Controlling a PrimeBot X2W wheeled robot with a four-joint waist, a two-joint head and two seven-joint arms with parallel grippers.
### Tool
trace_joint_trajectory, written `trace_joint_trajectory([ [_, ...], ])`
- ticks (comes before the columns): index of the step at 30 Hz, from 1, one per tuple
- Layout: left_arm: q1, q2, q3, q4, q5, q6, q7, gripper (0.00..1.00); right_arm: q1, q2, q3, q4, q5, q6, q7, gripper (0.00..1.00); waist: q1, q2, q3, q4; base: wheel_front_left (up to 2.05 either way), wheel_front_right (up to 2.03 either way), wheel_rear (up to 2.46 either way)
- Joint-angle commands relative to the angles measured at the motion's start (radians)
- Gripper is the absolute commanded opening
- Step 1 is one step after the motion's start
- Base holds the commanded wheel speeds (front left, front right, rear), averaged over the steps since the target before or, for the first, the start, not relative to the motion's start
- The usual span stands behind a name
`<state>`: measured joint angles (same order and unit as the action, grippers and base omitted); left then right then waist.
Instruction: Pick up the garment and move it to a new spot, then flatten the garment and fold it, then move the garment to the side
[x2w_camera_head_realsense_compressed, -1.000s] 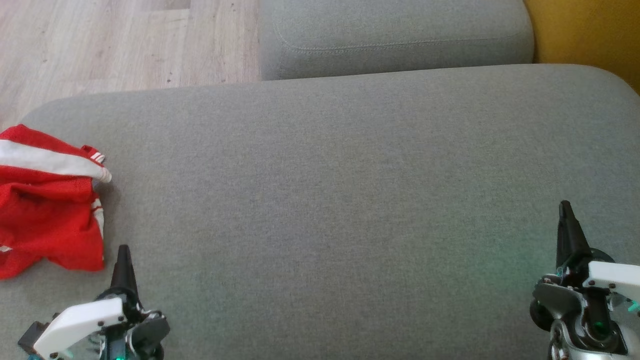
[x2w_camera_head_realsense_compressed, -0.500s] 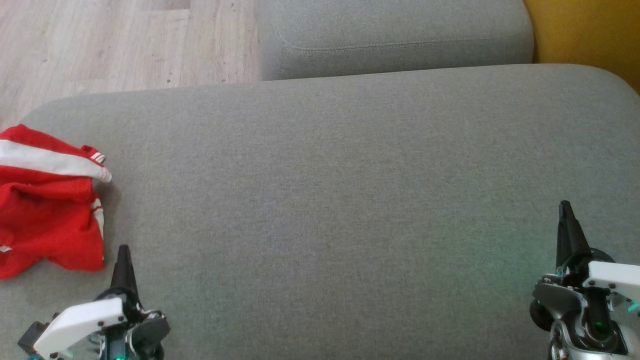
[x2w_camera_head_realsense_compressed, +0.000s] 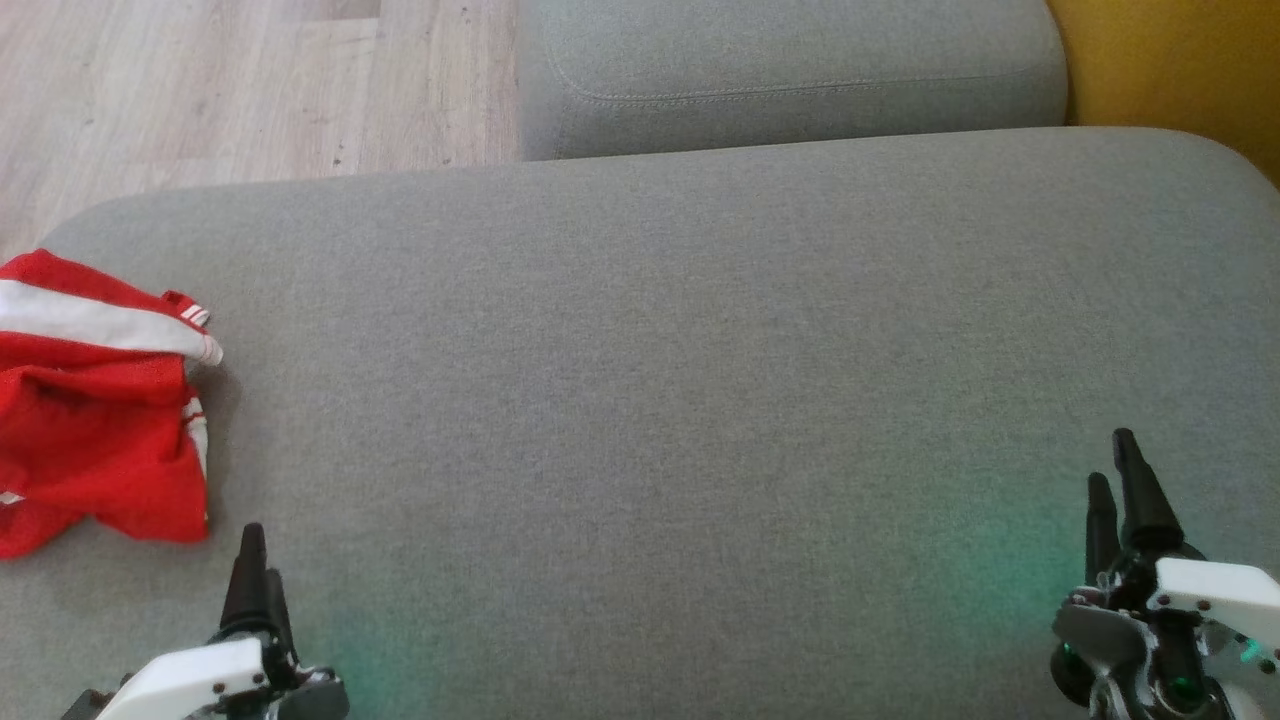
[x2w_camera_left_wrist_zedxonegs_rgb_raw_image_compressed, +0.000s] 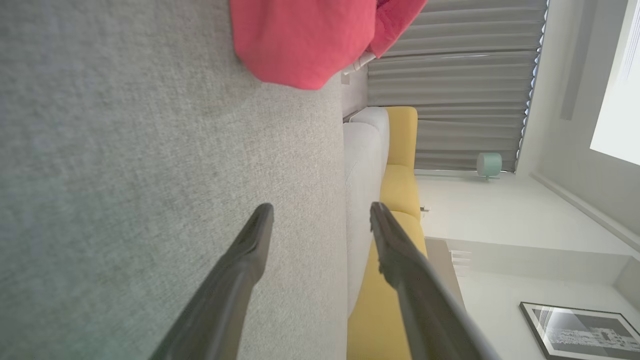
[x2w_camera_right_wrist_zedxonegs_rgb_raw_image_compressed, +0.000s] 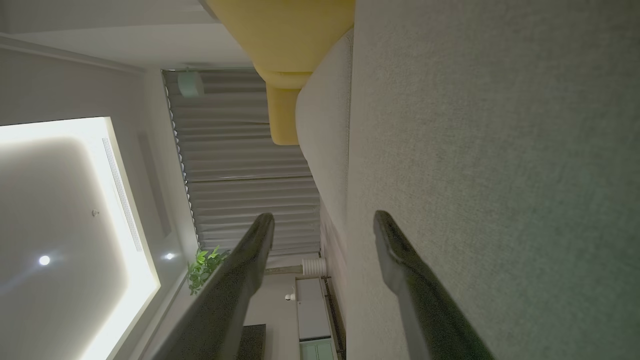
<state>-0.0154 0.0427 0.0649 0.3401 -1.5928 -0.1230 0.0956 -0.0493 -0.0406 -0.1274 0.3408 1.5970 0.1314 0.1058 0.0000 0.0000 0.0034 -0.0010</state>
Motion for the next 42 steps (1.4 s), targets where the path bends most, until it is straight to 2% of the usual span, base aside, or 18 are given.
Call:
trace_joint_trajectory([
  [1, -0.045, 0.012, -0.002, -0.033, 0.019, -0.001, -0.008, 1.0, -0.045, -0.009, 0.01, -0.036, -0.013, 0.0, -0.009, 1.0, 0.0, 0.0, 0.0, 0.0, 0.0, 0.0, 0.0],
  [15, -0.072, 0.026, -0.013, -0.015, 0.21, -0.001, -0.049, 1.0, -0.093, -0.03, 0.068, -0.007, -0.122, 0.0, -0.061, 1.0, 0.0, 0.0, 0.003, -0.002, 0.0, 0.0, 0.0],
  [25, -0.093, 0.039, -0.031, 0.002, 0.369, 0.0, -0.079, 1.0, -0.121, -0.032, 0.095, 0.011, -0.266, 0.0, -0.091, 1.0, 0.0, 0.0, 0.006, -0.006, 0.0, 0.0, 0.0],
  [42, -0.113, 0.057, -0.076, 0.019, 0.603, 0.031, -0.127, 1.0, -0.147, -0.021, 0.126, 0.042, -0.508, 0.0, -0.138, 1.0, 0.0, 0.0, 0.01, -0.013, 0.0, 0.0, 0.0],
])
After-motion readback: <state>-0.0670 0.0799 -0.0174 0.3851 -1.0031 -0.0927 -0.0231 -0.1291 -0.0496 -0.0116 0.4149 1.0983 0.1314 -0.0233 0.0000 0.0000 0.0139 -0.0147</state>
